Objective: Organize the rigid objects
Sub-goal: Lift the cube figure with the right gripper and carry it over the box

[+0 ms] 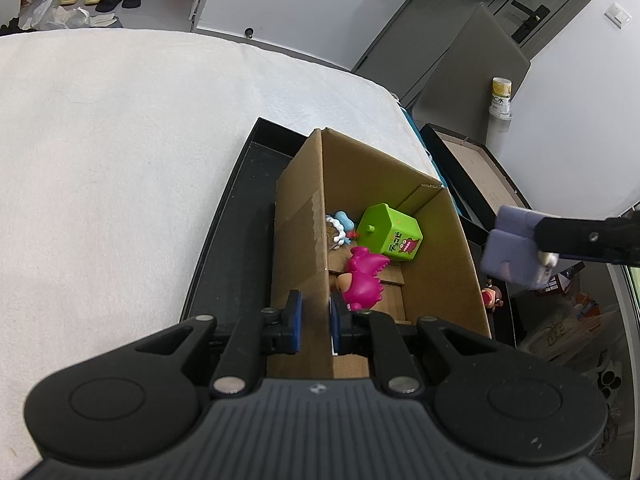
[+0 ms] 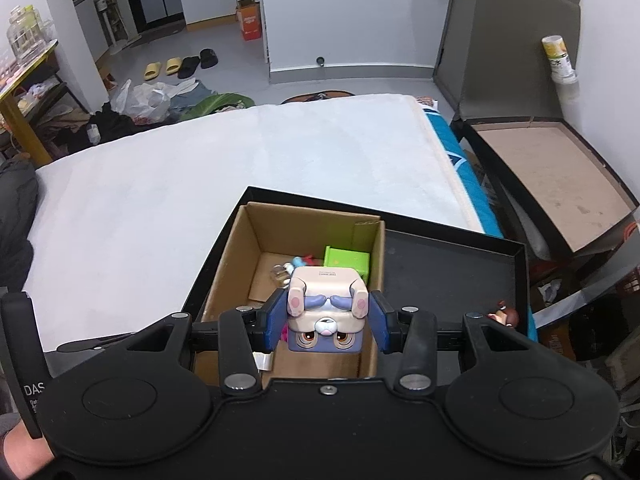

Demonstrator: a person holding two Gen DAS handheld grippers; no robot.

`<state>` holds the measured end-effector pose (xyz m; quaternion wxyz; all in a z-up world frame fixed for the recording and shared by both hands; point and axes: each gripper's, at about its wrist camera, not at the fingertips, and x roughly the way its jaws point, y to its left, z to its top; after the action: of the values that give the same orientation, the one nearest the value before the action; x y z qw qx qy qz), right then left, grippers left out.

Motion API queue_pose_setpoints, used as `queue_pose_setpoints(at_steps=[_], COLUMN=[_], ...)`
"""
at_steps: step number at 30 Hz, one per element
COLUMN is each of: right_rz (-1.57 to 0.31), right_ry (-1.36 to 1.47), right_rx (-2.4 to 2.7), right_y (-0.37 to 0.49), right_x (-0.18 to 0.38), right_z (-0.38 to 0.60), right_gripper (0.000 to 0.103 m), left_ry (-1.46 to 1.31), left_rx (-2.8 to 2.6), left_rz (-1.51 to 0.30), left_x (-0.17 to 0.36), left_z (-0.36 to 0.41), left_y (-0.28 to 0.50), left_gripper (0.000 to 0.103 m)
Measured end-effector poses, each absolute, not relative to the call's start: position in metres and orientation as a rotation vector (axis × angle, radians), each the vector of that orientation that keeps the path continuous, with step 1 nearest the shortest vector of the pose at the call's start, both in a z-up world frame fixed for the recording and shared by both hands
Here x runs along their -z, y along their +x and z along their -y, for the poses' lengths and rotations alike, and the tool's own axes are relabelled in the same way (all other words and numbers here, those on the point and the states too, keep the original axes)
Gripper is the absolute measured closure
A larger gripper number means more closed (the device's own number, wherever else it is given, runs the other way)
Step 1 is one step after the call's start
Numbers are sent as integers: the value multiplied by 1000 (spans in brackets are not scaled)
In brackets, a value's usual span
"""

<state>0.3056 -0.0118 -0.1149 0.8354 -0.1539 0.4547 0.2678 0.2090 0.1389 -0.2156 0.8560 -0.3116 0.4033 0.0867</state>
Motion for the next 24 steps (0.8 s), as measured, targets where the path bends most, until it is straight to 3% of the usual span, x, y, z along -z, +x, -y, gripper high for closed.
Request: queue_pose_setpoints(at_steps=[24], right_rz=[-1067], right_ry=[-372], right_rx=[-564], right_y=[312], right_x=[173], right_z=[-8], right_gripper=[60], left_ry=[-654], left_rx=[-180], left_rz=[-846], left_x=[215], left_z=[-139], left_y=[210], left_gripper=[90])
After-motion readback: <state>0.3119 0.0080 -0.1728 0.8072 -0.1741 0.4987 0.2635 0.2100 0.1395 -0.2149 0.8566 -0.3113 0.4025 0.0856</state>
